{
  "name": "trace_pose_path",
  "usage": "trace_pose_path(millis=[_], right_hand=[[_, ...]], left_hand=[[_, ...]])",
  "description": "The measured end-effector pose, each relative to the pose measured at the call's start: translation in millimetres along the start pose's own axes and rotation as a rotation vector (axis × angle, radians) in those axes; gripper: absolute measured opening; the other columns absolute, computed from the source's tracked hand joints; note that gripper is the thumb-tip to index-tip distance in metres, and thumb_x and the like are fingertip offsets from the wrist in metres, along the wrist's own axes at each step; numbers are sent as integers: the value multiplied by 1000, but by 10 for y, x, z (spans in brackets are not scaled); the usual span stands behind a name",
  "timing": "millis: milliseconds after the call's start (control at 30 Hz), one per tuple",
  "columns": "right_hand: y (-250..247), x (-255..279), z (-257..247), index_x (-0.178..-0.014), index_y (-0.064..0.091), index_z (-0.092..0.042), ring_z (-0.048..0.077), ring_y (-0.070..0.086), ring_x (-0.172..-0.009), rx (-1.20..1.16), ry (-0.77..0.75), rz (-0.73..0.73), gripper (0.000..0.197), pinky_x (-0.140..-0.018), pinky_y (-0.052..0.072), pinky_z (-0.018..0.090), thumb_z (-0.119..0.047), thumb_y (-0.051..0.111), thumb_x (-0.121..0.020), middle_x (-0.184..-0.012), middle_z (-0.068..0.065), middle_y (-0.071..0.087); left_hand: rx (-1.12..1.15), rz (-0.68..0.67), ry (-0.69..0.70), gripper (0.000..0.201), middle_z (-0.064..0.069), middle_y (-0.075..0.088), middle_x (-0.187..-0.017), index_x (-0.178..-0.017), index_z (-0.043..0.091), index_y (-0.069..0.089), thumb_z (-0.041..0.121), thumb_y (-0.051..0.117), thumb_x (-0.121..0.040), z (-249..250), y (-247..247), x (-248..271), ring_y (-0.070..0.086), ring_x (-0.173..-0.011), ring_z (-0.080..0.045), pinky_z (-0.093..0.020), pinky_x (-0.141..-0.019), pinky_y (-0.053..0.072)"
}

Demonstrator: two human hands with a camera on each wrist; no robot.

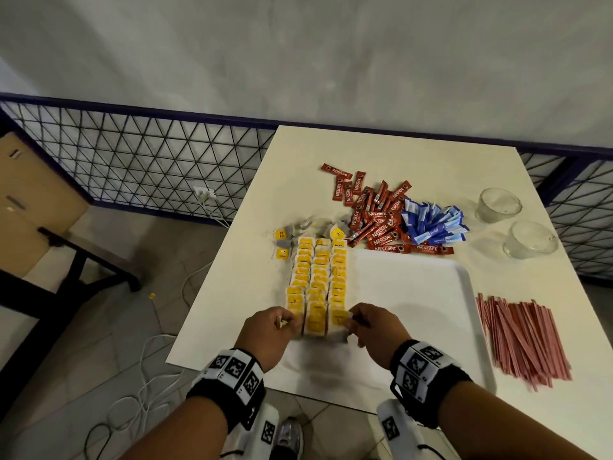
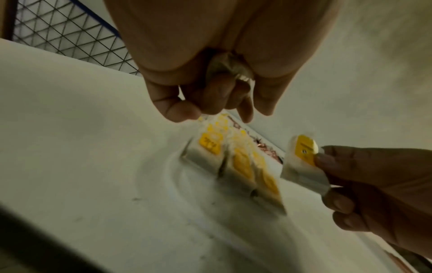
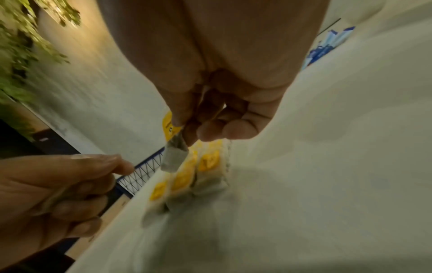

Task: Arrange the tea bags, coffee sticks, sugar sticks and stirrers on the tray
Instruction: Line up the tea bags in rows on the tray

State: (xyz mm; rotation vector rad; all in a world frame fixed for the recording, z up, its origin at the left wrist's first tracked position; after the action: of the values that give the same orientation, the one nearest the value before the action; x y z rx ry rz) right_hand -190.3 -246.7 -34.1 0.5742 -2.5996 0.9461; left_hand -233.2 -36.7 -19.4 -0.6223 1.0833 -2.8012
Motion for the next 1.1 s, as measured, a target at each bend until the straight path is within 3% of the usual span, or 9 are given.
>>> trace_pose_path(millis=[167,367,500,567,667,767,833,900,1100], right_hand=[[141,-34,212,-67,53,-31,16,52,-63,50,96,3,25,-62,42,23,-24,60,-89,-74,-2,64],[225,-80,263,-78,57,-29,19,62,-80,93,133,6,12,-68,45,25,-27,59,-89,-83,0,71],[262,-76,295,-75,54,-26,17,57,-68,114,177,49,16,-55,40,21,-31,59,-89,-81,2,67],[252,-53,285,-75,51,-24,20,58,-70,141,180,68,18,-58,43,25,-33,59,-88,-81,3,66],[153,3,199,-76,45,-25,18,53,-68,231,43,124,20,-59,40,28,-33,61,-86,-77,-5,59],[185,64,80,-97,60,-32,17,56,-84,383,-136,37,13,-72,41,25,-35,62,-84,-96,-11,55],[256,63,99,-114,63,-32,19,59,-97,445,-152,-25,28,-82,44,26,-35,60,-85,-113,-8,54],[302,46,100,-119,64,-31,21,59,-102,459,-177,-28,32,-86,43,24,-33,60,-87,-120,-5,54],[361,18,73,-119,65,-28,24,60,-100,439,-227,-15,31,-87,44,26,-32,61,-88,-117,0,56]], left_hand=[[-86,-35,-25,11,4,61,-82,-85,30,60,40,62,-89,-208,26,0,56,-81,-15,-22,-67,36],[-91,-34,-14,11,6,61,-82,-84,31,59,40,62,-89,-234,19,-13,55,-80,-14,-22,-68,35],[-88,-52,-13,11,8,57,-74,-83,31,58,40,61,-90,-251,34,-5,53,-75,-14,-22,-65,34],[-82,-59,-13,12,8,58,-77,-83,32,58,41,60,-90,-270,44,7,54,-76,-13,-22,-66,35],[-85,-66,-9,12,6,62,-80,-81,35,56,43,59,-90,-299,53,29,57,-78,-14,-23,-67,38],[-98,-74,3,13,7,60,-75,-83,33,57,43,59,-90,-314,92,46,56,-74,-13,-23,-67,40],[-101,-86,-9,12,11,56,-71,-83,32,58,42,59,-89,-331,138,58,53,-71,-11,-22,-66,37],[-107,-107,-17,10,11,59,-76,-85,33,59,42,59,-89,-352,188,61,54,-73,-10,-20,-66,36],[-92,-128,-21,9,3,67,-85,-82,35,58,41,60,-89,-368,204,62,58,-78,-12,-21,-66,41]])
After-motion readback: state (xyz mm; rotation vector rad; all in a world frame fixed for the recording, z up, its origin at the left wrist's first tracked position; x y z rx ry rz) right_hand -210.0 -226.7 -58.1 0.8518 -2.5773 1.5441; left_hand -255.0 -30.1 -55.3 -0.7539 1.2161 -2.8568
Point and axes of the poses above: each hand's wrist, its own x-axis away from the middle knuckle, its own y-axis out of the palm, z = x × y, the point moved 6 cm from there along -x, towards the middle knuckle
